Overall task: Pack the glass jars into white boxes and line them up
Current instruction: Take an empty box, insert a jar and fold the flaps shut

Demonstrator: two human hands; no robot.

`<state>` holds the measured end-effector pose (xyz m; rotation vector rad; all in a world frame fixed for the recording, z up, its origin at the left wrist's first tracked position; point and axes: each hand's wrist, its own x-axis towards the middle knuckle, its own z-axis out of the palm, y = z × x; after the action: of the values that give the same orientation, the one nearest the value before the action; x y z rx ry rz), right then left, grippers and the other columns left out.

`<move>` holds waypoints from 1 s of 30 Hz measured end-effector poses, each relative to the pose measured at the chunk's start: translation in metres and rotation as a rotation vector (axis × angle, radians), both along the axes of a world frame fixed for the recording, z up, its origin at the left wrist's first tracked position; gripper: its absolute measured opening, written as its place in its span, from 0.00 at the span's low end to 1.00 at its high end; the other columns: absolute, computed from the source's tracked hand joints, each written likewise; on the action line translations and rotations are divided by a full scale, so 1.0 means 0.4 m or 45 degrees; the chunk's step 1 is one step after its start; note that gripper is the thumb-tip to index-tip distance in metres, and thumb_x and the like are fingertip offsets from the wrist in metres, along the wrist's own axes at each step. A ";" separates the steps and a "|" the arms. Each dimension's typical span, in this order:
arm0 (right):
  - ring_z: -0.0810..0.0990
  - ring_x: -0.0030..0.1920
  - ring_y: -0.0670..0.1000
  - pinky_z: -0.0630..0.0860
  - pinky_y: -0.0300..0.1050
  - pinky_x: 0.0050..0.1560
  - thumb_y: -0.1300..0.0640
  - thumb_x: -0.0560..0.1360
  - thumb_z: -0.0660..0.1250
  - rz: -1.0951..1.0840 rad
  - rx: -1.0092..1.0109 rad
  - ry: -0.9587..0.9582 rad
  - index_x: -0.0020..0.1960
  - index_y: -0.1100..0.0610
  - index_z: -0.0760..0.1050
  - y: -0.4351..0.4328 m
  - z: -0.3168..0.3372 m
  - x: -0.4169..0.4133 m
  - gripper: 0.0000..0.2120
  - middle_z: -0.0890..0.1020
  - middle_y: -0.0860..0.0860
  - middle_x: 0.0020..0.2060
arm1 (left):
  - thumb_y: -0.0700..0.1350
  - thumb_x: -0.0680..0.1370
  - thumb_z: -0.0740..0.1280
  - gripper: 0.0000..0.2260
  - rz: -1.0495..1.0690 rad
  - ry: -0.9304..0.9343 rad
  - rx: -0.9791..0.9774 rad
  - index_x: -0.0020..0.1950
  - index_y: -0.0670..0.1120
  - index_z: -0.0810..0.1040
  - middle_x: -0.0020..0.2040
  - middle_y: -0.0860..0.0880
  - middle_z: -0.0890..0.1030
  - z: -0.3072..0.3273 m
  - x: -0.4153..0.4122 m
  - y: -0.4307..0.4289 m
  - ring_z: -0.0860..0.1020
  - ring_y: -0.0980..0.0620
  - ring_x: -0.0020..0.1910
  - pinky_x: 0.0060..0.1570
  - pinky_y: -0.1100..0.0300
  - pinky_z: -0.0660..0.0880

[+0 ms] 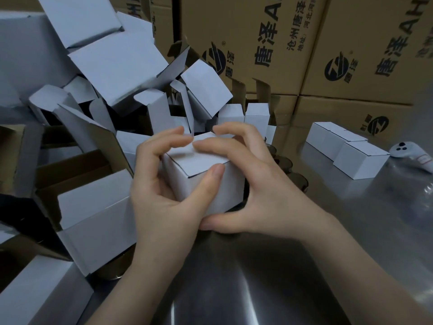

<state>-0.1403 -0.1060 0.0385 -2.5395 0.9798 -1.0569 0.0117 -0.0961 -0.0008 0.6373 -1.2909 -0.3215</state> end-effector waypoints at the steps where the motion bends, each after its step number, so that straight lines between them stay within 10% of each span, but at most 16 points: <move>1: 0.65 0.67 0.49 0.73 0.46 0.63 0.40 0.62 0.77 -0.059 -0.061 0.013 0.68 0.45 0.69 0.004 -0.003 0.007 0.38 0.61 0.47 0.68 | 0.47 0.72 0.74 0.18 0.007 0.012 0.003 0.58 0.56 0.73 0.61 0.55 0.76 0.001 0.001 0.001 0.74 0.43 0.65 0.64 0.41 0.72; 9: 0.65 0.64 0.49 0.67 0.31 0.61 0.48 0.61 0.75 -0.149 -0.086 0.002 0.67 0.46 0.70 0.021 -0.009 0.024 0.35 0.62 0.49 0.60 | 0.47 0.72 0.71 0.19 -0.015 -0.046 0.048 0.60 0.56 0.72 0.62 0.53 0.74 0.010 0.000 0.007 0.73 0.44 0.67 0.64 0.44 0.73; 18: 0.67 0.67 0.43 0.67 0.40 0.68 0.54 0.60 0.71 -0.239 -0.083 -0.244 0.62 0.45 0.71 0.003 0.065 -0.054 0.30 0.69 0.50 0.63 | 0.46 0.74 0.65 0.20 -0.182 -0.128 0.047 0.66 0.51 0.68 0.71 0.45 0.67 0.001 -0.016 0.016 0.66 0.43 0.73 0.68 0.42 0.68; 24: 0.69 0.66 0.51 0.73 0.55 0.65 0.53 0.61 0.71 -0.686 -0.109 -0.562 0.57 0.36 0.71 -0.086 0.095 -0.204 0.27 0.65 0.45 0.62 | 0.39 0.75 0.62 0.08 -0.185 -0.421 0.013 0.47 0.42 0.80 0.51 0.48 0.80 -0.011 -0.031 0.016 0.79 0.53 0.55 0.53 0.62 0.74; 30: 0.67 0.56 0.50 0.70 0.46 0.54 0.58 0.66 0.75 -1.179 0.100 -0.598 0.63 0.46 0.71 -0.268 0.036 -0.338 0.28 0.63 0.51 0.61 | 0.41 0.75 0.62 0.07 -0.321 -0.876 0.121 0.45 0.45 0.80 0.39 0.53 0.77 -0.054 -0.057 0.016 0.76 0.53 0.37 0.39 0.57 0.74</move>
<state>-0.2755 -0.2132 0.0529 -1.5819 2.0180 -1.6580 -0.0110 -0.0896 -0.0223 0.6941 -2.0338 -0.3878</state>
